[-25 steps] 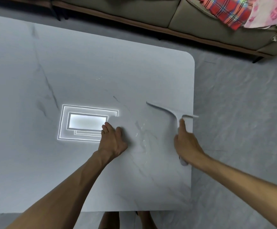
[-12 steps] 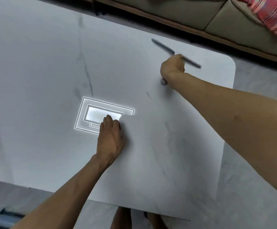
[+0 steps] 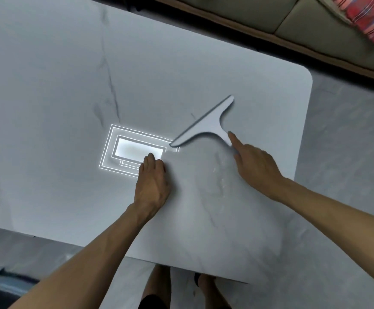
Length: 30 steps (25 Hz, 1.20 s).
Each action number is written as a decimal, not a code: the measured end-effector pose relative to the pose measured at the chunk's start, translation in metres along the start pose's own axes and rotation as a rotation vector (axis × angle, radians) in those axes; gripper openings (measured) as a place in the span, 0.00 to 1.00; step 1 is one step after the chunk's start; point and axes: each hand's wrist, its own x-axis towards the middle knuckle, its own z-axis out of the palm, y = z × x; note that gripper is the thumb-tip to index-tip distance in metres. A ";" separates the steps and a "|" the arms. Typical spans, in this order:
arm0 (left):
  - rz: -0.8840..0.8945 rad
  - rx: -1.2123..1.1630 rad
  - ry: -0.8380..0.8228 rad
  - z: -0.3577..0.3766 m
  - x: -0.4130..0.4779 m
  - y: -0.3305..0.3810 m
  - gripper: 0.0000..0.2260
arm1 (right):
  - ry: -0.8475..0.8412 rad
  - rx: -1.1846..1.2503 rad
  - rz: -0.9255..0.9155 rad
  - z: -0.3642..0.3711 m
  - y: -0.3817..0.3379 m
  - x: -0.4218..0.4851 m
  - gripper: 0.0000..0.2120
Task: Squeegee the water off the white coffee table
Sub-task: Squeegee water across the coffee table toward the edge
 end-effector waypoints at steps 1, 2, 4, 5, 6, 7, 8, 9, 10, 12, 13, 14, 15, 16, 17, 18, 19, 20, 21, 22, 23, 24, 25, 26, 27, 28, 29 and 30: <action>0.009 -0.005 -0.010 0.004 -0.003 0.010 0.13 | -0.015 -0.012 0.002 0.000 0.020 -0.021 0.28; 0.017 -0.004 -0.028 0.008 -0.008 0.022 0.14 | -0.029 -0.026 0.015 0.001 0.039 -0.040 0.28; 0.026 0.019 -0.074 0.018 -0.019 0.046 0.15 | -0.045 -0.051 0.045 0.002 0.075 -0.076 0.28; 0.019 0.047 -0.098 0.023 -0.025 0.056 0.16 | -0.049 -0.048 0.058 0.001 0.091 -0.092 0.29; 0.009 0.070 -0.117 0.028 -0.031 0.065 0.16 | -0.055 -0.030 0.074 0.000 0.103 -0.106 0.29; 0.000 0.077 -0.124 0.032 -0.039 0.074 0.16 | -0.060 -0.008 0.086 -0.002 0.115 -0.122 0.29; -0.009 0.056 -0.125 0.035 -0.046 0.081 0.16 | -0.060 0.005 0.093 -0.005 0.124 -0.136 0.29; -0.012 0.007 -0.116 0.036 -0.053 0.087 0.16 | -0.060 0.009 0.101 -0.009 0.132 -0.147 0.29; -0.010 -0.067 -0.083 0.037 -0.059 0.091 0.14 | -0.055 0.013 0.111 -0.013 0.137 -0.156 0.30; -0.030 -0.230 0.013 0.037 -0.076 0.091 0.09 | 0.002 0.047 0.113 -0.017 0.139 -0.166 0.28; -0.063 -0.294 0.043 0.038 -0.083 0.089 0.07 | 0.052 0.076 0.090 -0.018 0.135 -0.167 0.27; -0.108 -0.335 0.057 0.039 -0.090 0.084 0.06 | 0.087 0.094 0.049 -0.017 0.127 -0.164 0.26; -0.163 -0.356 0.061 0.040 -0.098 0.078 0.05 | 0.087 0.090 -0.009 -0.014 0.116 -0.161 0.25; -0.225 -0.369 0.069 0.040 -0.107 0.070 0.03 | 0.053 0.072 -0.074 -0.009 0.102 -0.157 0.25; -0.294 -0.387 0.085 0.041 -0.115 0.062 0.03 | 0.002 0.039 -0.149 -0.001 0.087 -0.152 0.25; -0.363 -0.412 0.110 0.041 -0.122 0.054 0.04 | -0.061 -0.002 -0.236 0.009 0.070 -0.147 0.24; -0.427 -0.433 0.137 0.041 -0.129 0.044 0.06 | -0.120 -0.031 -0.334 0.022 0.052 -0.142 0.24; -0.475 -0.435 0.161 0.043 -0.135 0.034 0.09 | -0.167 -0.040 -0.435 0.035 0.034 -0.137 0.24; -0.503 -0.417 0.174 0.045 -0.140 0.024 0.10 | -0.197 -0.051 -0.530 0.047 0.016 -0.131 0.23; -0.519 -0.394 0.181 0.048 -0.144 0.016 0.10 | -0.208 -0.074 -0.609 0.059 -0.001 -0.124 0.23; -0.538 -0.383 0.186 0.051 -0.146 0.007 0.09 | -0.202 -0.095 -0.669 0.070 -0.017 -0.114 0.23; -0.557 -0.384 0.187 0.055 -0.147 0.000 0.07 | -0.193 -0.108 -0.709 0.080 -0.029 -0.104 0.23; -0.571 -0.387 0.184 0.059 -0.148 -0.004 0.05 | -0.187 -0.123 -0.731 0.088 -0.039 -0.096 0.23; -0.576 -0.394 0.181 0.063 -0.148 -0.006 0.04 | -0.186 -0.143 -0.735 0.092 -0.045 -0.088 0.23; -0.573 -0.407 0.173 0.065 -0.146 -0.007 0.03 | -0.185 -0.153 -0.723 0.094 -0.048 -0.082 0.22; -0.558 -0.418 0.166 0.066 -0.145 -0.006 0.03 | -0.182 -0.145 -0.697 0.092 -0.045 -0.078 0.20; -0.535 -0.427 0.155 0.066 -0.142 -0.002 0.04 | -0.174 -0.137 -0.659 0.086 -0.037 -0.077 0.20; -0.498 -0.427 0.148 0.066 -0.140 0.004 0.05 | -0.166 -0.131 -0.610 0.080 -0.024 -0.078 0.19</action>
